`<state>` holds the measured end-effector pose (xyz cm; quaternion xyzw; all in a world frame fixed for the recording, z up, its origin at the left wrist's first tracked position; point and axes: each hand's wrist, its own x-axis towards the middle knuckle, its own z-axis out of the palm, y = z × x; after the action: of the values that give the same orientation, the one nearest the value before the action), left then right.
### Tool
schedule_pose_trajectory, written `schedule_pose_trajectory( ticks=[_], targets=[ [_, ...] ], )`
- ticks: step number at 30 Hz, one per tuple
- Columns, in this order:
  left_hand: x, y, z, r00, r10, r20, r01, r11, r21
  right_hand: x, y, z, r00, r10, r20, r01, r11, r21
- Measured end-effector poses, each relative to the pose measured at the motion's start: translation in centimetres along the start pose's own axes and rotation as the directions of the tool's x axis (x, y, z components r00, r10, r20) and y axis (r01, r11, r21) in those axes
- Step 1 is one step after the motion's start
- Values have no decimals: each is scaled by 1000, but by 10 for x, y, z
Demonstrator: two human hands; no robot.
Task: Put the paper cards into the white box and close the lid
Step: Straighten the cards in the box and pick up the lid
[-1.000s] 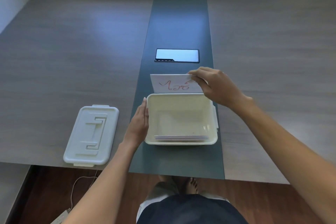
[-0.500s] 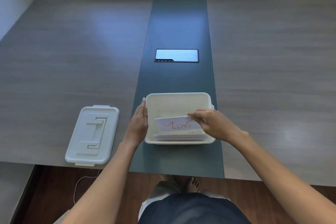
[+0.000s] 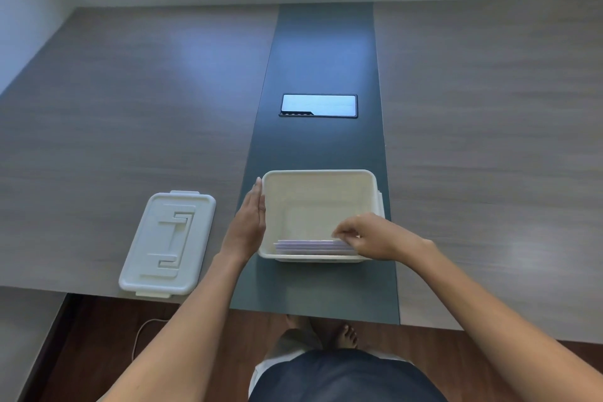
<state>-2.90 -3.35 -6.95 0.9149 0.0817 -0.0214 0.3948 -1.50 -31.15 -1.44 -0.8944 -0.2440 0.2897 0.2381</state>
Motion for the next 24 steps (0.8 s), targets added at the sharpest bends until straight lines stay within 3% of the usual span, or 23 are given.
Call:
schedule_pose_trajectory(
  ticks=[6,9,15,24],
  targets=[
    [-2,7,-9,999,44,24,-49,965,257,26,-3,-8,926,-84,-369,85,996,-12],
    [-3,7,-21,998,65,12,-66,938,342,49,-9,-14,877,-156,-454,111,986,-125],
    [-16,-8,-60,993,24,-114,34,877,479,93,-21,-20,910,-176,-376,66,956,-287],
    [-61,-69,-124,950,-156,-269,274,831,485,161,-99,-20,917,-343,-203,209,847,-489]
  ],
)
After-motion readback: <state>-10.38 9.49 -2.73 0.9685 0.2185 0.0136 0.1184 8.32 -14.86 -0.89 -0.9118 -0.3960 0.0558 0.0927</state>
